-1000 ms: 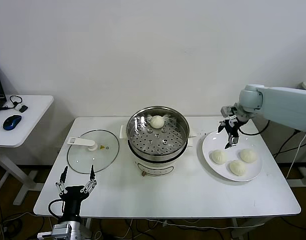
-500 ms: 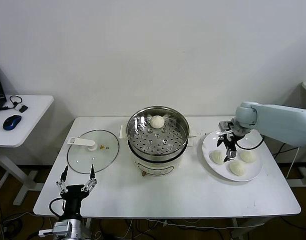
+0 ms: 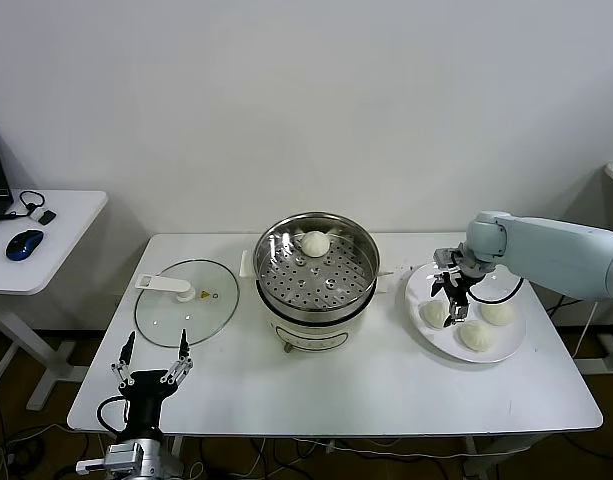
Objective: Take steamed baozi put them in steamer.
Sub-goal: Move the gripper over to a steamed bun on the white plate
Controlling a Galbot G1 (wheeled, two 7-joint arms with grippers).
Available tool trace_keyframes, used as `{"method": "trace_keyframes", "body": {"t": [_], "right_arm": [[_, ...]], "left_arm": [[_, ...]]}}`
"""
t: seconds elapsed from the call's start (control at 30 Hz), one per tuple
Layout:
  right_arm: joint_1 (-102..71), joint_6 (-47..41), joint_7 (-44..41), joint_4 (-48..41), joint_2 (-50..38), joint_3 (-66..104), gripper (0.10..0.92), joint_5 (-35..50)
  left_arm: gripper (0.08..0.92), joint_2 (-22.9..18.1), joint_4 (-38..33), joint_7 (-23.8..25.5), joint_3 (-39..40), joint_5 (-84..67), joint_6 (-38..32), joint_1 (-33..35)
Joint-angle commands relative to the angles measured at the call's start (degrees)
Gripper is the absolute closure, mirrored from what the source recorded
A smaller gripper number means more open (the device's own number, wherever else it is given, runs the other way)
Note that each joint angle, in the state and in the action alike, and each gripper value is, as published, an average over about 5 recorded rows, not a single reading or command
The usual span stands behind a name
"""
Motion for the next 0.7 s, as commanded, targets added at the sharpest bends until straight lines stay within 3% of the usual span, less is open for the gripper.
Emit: {"method": "trace_keyframes", "body": {"t": [0.03, 0.37, 0.7], "right_arm": [[-1.3, 0.4, 0.1, -1.9, 0.5, 0.7, 0.203, -0.7], [-1.9, 0.4, -0.2, -2.4, 0.7, 0.8, 0.209, -1.3], [-1.7, 0.4, -0.2, -2.6, 1.3, 0.9, 0.317, -1.2]], "left_arm": [[0.177, -2.5, 0.2, 0.0, 0.0, -0.1, 0.0, -0.2], [0.177, -2.4, 0.5, 0.1, 0.0, -0.2, 0.2, -0.6], [0.177, -2.3, 0.5, 0.1, 0.0, -0.2, 0.3, -0.7]]}}
